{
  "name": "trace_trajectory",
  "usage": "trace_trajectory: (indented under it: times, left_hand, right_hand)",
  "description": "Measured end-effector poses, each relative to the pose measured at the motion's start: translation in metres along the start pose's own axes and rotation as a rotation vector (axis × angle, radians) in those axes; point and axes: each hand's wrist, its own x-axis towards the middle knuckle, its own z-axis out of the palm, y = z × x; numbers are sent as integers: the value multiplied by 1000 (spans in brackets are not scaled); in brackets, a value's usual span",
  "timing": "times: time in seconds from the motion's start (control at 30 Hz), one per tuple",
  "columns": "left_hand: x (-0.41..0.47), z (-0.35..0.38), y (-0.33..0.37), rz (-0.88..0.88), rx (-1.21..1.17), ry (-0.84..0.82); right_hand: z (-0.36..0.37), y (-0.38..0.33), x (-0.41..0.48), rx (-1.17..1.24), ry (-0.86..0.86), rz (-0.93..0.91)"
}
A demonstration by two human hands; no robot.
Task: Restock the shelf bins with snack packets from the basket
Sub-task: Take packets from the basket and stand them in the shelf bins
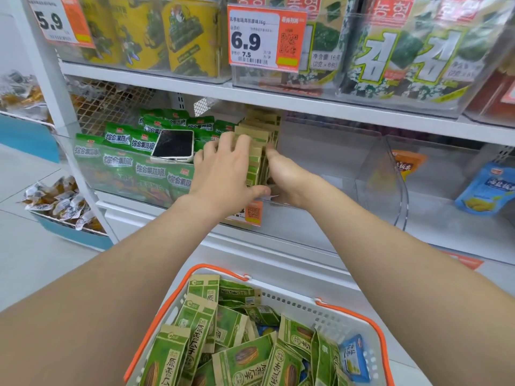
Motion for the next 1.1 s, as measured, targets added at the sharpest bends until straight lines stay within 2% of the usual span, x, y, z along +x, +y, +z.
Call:
trace_trajectory:
  times: [0.03, 0.13, 0.27, 0.3, 0.37, 0.43, 0.57, 0.67, 0.73, 0.9, 1.0, 1.1]
  left_hand:
    - [-2, -2, 0, -8, -24, 10]
    - [-12, -11, 1, 7, -59, 51]
    - [-29, -27, 9, 156, -126, 208]
    - [-34, -31, 12, 190, -146, 214]
    - [-45, -38, 19, 184, -177, 77]
    - [-60, -39, 26, 143, -104, -176]
    - [-97, -20, 43, 306, 217, -751]
    - [-120, 1, 62, 396, 265, -1000]
    - [-132, 16, 77, 444, 270, -1074]
    - [-156, 50, 101, 603, 318, -1102]
    - [-169, 70, 110, 671, 370, -1162]
    - [-174, 83, 118, 712, 394, -1155]
  right_hand:
    - [-3, -1, -7, -115, 69, -31]
    - [-14, -1, -31, -472, 274, -304]
    - [-18, 7, -81, -719, 407, -651]
    - [-20, 12, -96, -820, 416, -732]
    - [-24, 25, -125, -1087, 352, -856]
    - [-25, 44, -145, -1329, 147, -768]
    - [-23, 96, -166, -1529, -345, -318]
    - [-23, 147, -174, -1667, -493, -145]
    - [-22, 178, -178, -1731, -545, -97]
    - [-17, 236, -190, -1850, -717, -116]
    - [-1, 272, -192, -1791, -732, -235]
    - [20, 295, -191, -1705, -764, -336]
